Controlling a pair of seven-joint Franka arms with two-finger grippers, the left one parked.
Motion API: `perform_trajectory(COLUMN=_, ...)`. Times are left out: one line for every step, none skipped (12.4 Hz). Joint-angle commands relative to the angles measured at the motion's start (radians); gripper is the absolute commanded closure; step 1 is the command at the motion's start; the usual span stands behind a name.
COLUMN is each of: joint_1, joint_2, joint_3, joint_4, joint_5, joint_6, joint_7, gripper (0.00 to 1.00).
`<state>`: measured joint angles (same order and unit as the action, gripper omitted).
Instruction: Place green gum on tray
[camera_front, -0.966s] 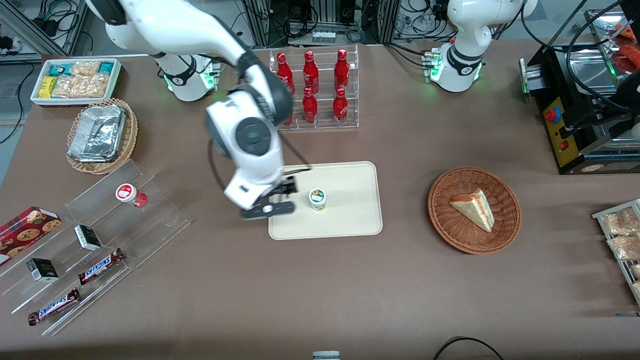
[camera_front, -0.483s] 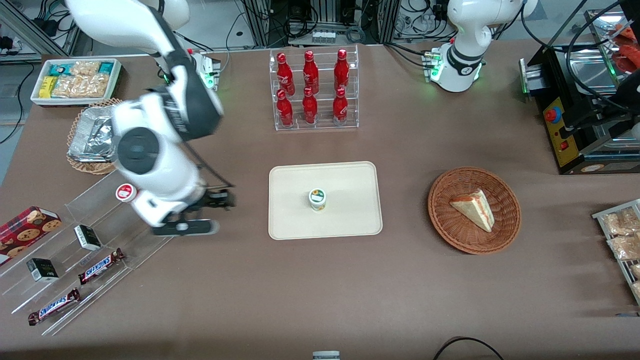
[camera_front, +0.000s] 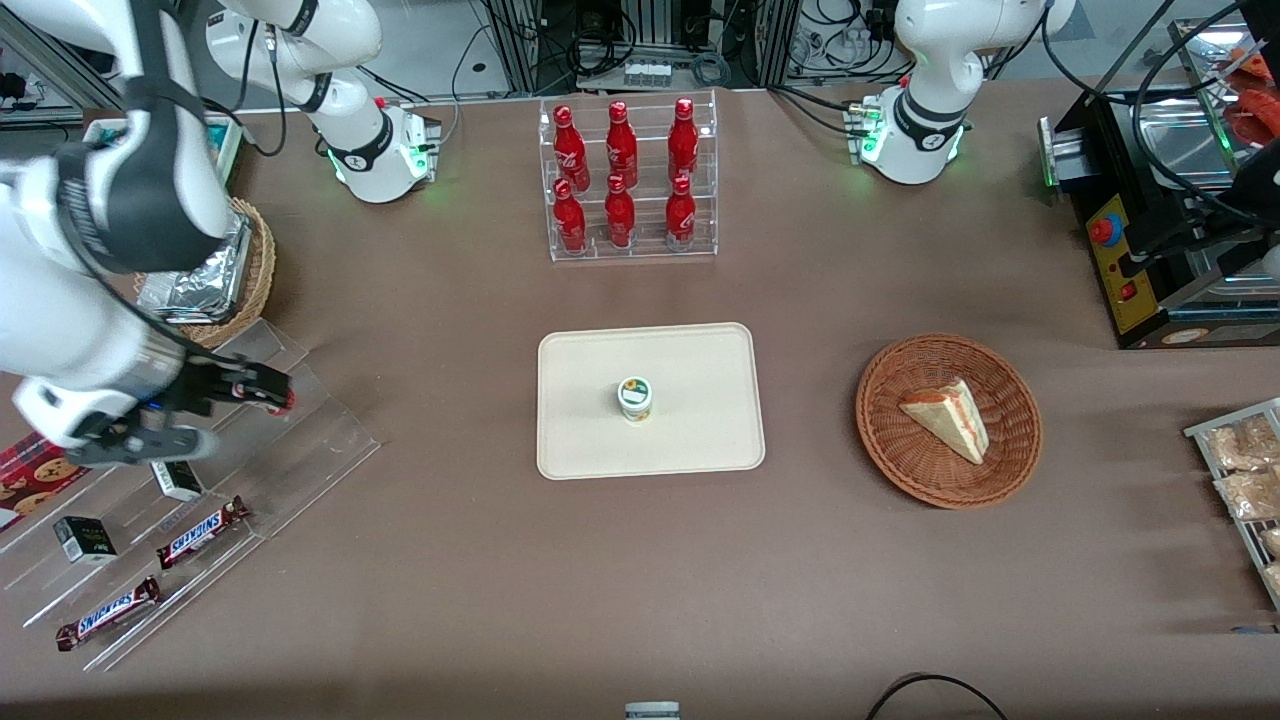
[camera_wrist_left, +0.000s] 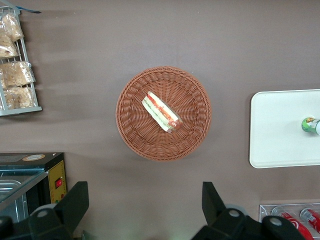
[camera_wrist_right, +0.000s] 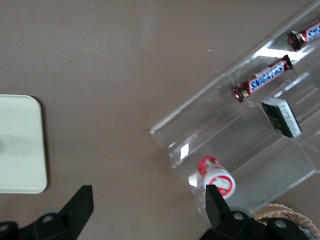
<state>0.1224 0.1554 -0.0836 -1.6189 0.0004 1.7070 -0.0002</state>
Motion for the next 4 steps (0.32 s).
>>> perform_trajectory(joint_1=-0.056, joint_2=-0.115, joint_3=0.016, joint_4=-0.087, joint_5=0.020, joint_6=-0.096, joint_7=-0.014, gripper=0.00)
perform_trajectory(joint_1=-0.073, joint_2=-0.138, joint_3=0.018, joint_4=-0.085, joint_5=0.020, joint_6=-0.125, joint_7=-0.012, gripper=0.00)
perform_trajectory(joint_1=-0.084, joint_2=-0.161, joint_3=0.018, joint_4=-0.084, joint_5=0.020, joint_6=-0.150, joint_7=-0.009, gripper=0.00)
perform_trajectory(joint_1=-0.093, joint_2=-0.175, joint_3=0.019, joint_4=-0.081, joint_5=0.020, joint_6=-0.179, joint_7=-0.001, gripper=0.00)
